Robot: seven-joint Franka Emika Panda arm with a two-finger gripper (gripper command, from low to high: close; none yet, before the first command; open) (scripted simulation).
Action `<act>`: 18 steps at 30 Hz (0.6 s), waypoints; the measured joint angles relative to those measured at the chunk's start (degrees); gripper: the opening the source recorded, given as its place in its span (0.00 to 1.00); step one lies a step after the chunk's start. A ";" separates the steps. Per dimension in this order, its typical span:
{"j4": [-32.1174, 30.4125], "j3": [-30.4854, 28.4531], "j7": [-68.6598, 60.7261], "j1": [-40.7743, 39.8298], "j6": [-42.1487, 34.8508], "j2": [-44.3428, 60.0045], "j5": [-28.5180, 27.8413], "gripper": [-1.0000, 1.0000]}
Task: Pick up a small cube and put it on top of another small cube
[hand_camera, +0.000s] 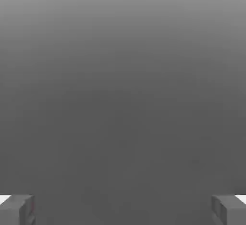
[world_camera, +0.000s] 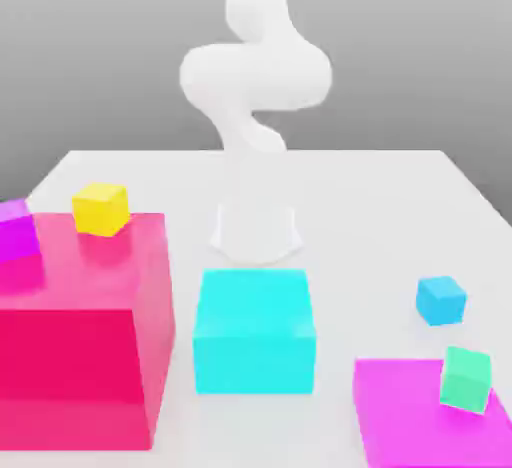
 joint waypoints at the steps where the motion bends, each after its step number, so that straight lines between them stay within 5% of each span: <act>1: -1.09 0.11 -1.99 1.76 1.10 1.66 0.45 0.50; 18: -18.19 6.84 -31.69 26.94 18.32 27.65 5.41 0.50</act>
